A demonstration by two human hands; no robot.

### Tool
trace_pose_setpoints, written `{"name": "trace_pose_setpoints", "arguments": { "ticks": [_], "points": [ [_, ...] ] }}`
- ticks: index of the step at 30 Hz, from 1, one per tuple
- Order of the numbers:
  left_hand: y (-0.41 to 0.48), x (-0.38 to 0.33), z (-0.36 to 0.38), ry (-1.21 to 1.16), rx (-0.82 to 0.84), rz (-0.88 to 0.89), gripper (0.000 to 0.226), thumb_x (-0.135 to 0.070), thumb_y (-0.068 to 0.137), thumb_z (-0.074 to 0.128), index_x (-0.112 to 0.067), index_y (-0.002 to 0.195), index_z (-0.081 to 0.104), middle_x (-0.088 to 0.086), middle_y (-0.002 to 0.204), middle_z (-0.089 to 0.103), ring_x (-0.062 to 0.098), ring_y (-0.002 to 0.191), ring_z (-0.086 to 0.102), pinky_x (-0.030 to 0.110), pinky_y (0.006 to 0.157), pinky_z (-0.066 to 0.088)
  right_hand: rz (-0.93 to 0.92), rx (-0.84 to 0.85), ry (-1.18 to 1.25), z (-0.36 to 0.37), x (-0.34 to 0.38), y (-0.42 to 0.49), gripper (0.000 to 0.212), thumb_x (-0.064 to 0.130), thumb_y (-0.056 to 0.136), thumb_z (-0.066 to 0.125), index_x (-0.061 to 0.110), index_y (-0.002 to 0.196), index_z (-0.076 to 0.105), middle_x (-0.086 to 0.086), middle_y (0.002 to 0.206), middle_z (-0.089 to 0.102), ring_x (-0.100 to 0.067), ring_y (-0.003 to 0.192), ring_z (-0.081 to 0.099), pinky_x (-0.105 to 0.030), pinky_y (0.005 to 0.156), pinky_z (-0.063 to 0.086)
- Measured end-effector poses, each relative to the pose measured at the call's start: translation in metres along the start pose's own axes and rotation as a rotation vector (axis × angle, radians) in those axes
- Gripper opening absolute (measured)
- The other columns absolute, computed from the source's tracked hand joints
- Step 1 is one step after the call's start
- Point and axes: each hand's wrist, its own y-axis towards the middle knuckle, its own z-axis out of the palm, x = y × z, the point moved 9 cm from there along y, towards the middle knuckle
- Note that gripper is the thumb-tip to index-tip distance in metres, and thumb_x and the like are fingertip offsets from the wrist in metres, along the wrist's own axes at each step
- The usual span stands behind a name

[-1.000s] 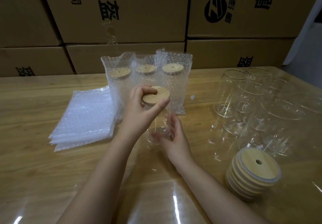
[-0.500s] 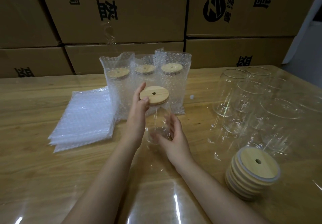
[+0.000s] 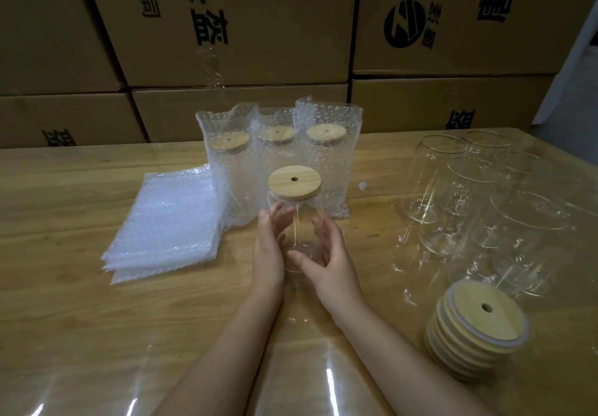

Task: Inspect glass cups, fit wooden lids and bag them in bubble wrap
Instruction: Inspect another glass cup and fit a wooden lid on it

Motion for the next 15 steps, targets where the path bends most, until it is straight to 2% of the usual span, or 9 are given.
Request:
{"name": "trace_pose_setpoints", "arguments": {
  "ticks": [6,9,12,14,15],
  "points": [
    [-0.003,0.010,-0.010,-0.010,-0.055,-0.066,0.043,-0.034,0.106,0.022,-0.023,0.105,0.063,-0.009,0.103,0.074,0.012,0.113,0.062,0.045,0.107,0.040,0.006,0.007,0.027,0.001,-0.004,0.003,0.082,0.004,0.077,0.076,0.031,0.142,0.035,0.010,0.145,0.044,0.011,0.129,0.038,-0.006,0.098,0.035],
    [-0.007,0.004,-0.010,0.032,-0.073,-0.079,0.042,-0.026,0.106,0.022,-0.022,0.101,0.064,-0.005,0.105,0.073,0.016,0.110,0.063,0.038,0.102,0.044,0.002,0.015,0.042,0.000,-0.003,0.003,0.082,0.000,0.077,0.075,0.025,0.144,0.035,0.008,0.143,0.045,0.014,0.126,0.038,-0.004,0.096,0.035],
    [-0.006,-0.008,-0.021,0.219,-0.043,-0.054,0.036,-0.018,0.103,0.033,-0.025,0.091,0.066,-0.001,0.102,0.072,0.017,0.102,0.066,0.035,0.090,0.052,0.000,0.014,0.057,0.000,-0.002,0.002,0.081,-0.001,0.077,0.075,0.025,0.142,0.035,0.009,0.143,0.045,0.011,0.126,0.041,-0.011,0.101,0.037],
    [-0.002,-0.031,-0.035,0.454,-0.015,0.079,0.029,-0.012,0.098,0.046,-0.029,0.084,0.066,-0.012,0.088,0.072,0.010,0.091,0.067,0.033,0.079,0.054,0.004,0.016,0.063,-0.001,-0.002,0.002,0.081,0.000,0.078,0.075,0.026,0.143,0.034,0.013,0.141,0.044,0.000,0.131,0.042,-0.024,0.109,0.037],
    [-0.001,-0.048,-0.042,0.523,-0.021,0.176,0.028,-0.010,0.095,0.051,-0.031,0.083,0.065,-0.016,0.084,0.071,0.004,0.084,0.067,0.027,0.074,0.053,-0.001,0.019,0.054,-0.001,-0.001,0.002,0.082,0.001,0.078,0.075,0.026,0.144,0.034,0.016,0.139,0.045,-0.003,0.133,0.041,-0.029,0.111,0.036]
  ]
}}
